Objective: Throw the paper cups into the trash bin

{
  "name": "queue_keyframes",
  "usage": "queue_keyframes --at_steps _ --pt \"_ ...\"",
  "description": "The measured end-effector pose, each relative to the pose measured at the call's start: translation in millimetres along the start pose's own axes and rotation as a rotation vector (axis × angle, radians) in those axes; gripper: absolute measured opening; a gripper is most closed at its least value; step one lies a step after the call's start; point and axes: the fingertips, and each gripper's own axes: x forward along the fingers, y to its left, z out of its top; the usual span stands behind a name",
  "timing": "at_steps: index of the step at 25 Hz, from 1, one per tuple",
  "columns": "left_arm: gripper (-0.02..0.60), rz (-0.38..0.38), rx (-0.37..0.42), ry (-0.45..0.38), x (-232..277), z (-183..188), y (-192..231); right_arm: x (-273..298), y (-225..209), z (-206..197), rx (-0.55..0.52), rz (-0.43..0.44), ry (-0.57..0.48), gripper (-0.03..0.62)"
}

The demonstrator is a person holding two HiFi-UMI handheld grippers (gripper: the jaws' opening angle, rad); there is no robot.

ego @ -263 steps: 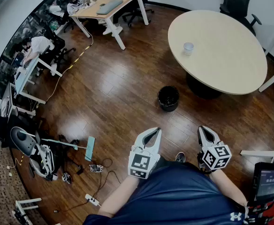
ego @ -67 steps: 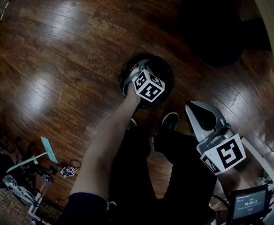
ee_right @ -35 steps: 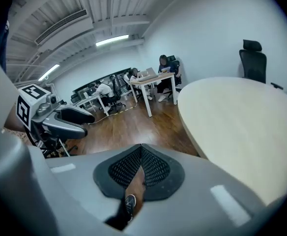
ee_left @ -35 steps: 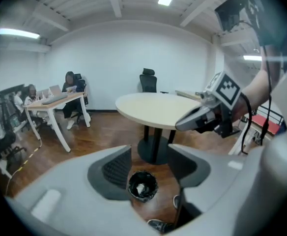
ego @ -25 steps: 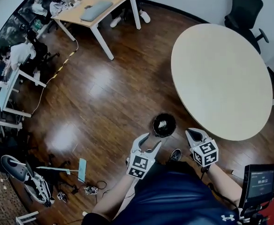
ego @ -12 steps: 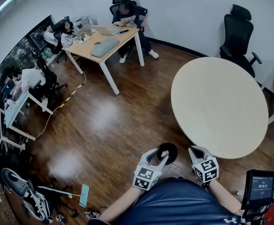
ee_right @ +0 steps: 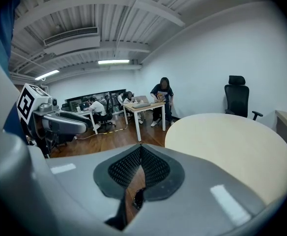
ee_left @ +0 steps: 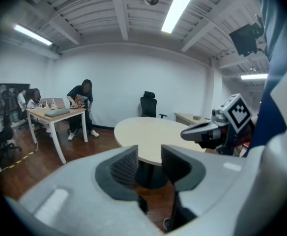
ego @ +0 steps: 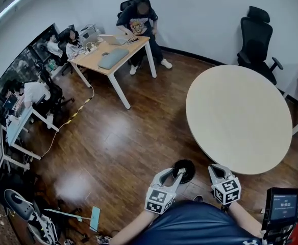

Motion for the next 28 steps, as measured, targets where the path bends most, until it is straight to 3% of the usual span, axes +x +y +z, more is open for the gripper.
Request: queue_keyframes --at_steps 8,28 --pt "0.018 0.019 -0.022 -0.038 -10.2 9.5 3.4 -0.7 9.1 -5.1 0.020 0.007 -0.002 0.011" --pt "0.008 0.002 -0.046 -0.029 -8.6 19.6 -8.1 -27.2 14.9 41.4 0.051 0.032 -0.156 0.011"
